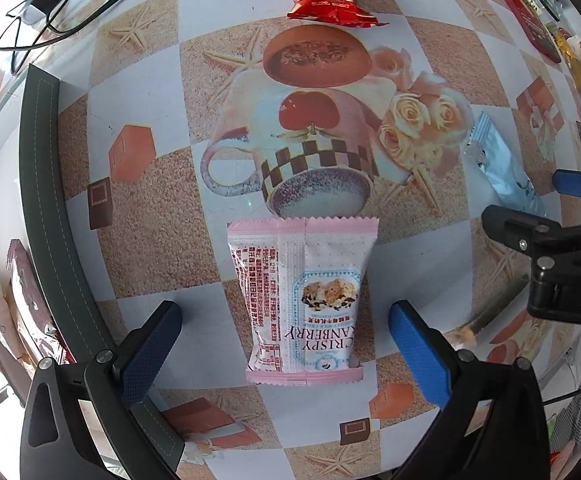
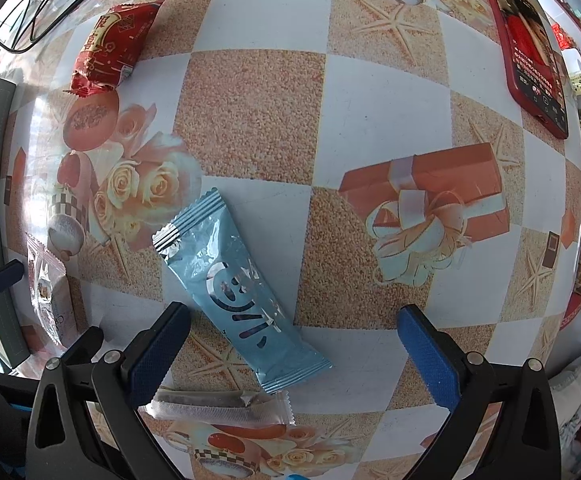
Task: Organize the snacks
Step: 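Grasp another pink cranberry pack with left tool while right grasps blue bar, then carry both snacks into the white tray and lower them inside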
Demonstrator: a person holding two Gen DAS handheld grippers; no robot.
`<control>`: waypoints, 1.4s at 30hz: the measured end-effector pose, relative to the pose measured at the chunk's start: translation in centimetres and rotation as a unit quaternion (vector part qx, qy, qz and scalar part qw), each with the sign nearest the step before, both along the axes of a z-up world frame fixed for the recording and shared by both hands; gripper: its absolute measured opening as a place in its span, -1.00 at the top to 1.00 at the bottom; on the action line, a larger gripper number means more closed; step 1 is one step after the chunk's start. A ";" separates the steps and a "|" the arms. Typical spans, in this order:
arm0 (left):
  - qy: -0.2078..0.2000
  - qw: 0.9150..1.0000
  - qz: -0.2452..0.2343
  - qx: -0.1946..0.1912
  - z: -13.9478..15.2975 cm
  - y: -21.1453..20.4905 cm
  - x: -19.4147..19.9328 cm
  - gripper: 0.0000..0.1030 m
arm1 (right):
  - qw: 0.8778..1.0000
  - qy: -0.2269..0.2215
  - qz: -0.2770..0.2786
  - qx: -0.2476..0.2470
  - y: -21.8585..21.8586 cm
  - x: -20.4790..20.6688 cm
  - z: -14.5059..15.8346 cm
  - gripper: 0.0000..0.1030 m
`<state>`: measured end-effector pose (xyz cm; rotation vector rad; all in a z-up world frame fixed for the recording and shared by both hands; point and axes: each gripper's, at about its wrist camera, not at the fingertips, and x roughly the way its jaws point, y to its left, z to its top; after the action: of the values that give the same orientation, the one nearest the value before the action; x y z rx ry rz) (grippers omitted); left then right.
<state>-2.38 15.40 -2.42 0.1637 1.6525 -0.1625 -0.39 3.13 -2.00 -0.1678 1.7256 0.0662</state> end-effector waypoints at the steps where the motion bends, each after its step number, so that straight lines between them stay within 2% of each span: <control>1: 0.000 1.000 0.000 0.000 0.0 0.0 0.0 -1.00 | 1.000 0.000 0.001 0.000 0.0 0.0 0.0 -1.00; 9: 0.006 1.000 0.000 0.001 0.1 0.0 0.0 -0.99 | 1.000 0.009 0.022 -0.003 0.7 0.1 0.0 -0.98; 12: 0.006 1.000 -0.002 -0.001 0.4 -0.1 -0.1 -0.85 | 0.999 0.001 0.038 0.000 1.4 -0.4 0.7 -0.78; 15: 0.000 1.000 -0.011 -0.004 1.5 -0.4 -0.3 -0.54 | 0.999 -0.006 0.054 0.002 2.1 -0.8 1.4 -0.44; 16: -0.004 1.000 -0.015 -0.006 1.9 -0.5 -0.4 -0.34 | 0.998 -0.009 0.058 0.003 2.3 -0.9 1.8 -0.23; 17: -0.007 1.000 -0.016 -0.008 2.1 -0.4 -0.5 -0.11 | 0.998 -0.012 0.060 0.003 2.5 -0.9 2.0 0.11; 19: -0.011 1.000 -0.019 -0.013 2.5 -0.3 -0.4 0.11 | 0.998 -0.014 0.058 0.006 2.7 -1.1 2.4 0.53; 22: -0.006 1.000 -0.013 -0.028 2.8 0.2 -0.6 0.16 | 0.999 -0.014 0.042 0.017 2.6 -1.3 2.7 0.53; 25: -0.018 0.999 -0.008 -0.035 3.8 1.2 -1.0 0.16 | 0.999 -0.013 0.014 0.050 2.0 -1.7 3.3 0.53; 31: -0.044 0.998 0.002 -0.049 6.1 3.2 -1.5 0.16 | 0.997 -0.016 -0.006 0.072 1.8 -2.5 4.8 0.53; 42: -0.083 0.995 0.009 -0.062 9.9 6.5 -2.5 0.16 | 0.996 -0.031 0.009 0.088 4.6 -2.9 8.0 0.53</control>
<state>-4.91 21.88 7.47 0.0658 1.4722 -0.2320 -3.26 7.70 6.03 -0.0548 1.6469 0.2225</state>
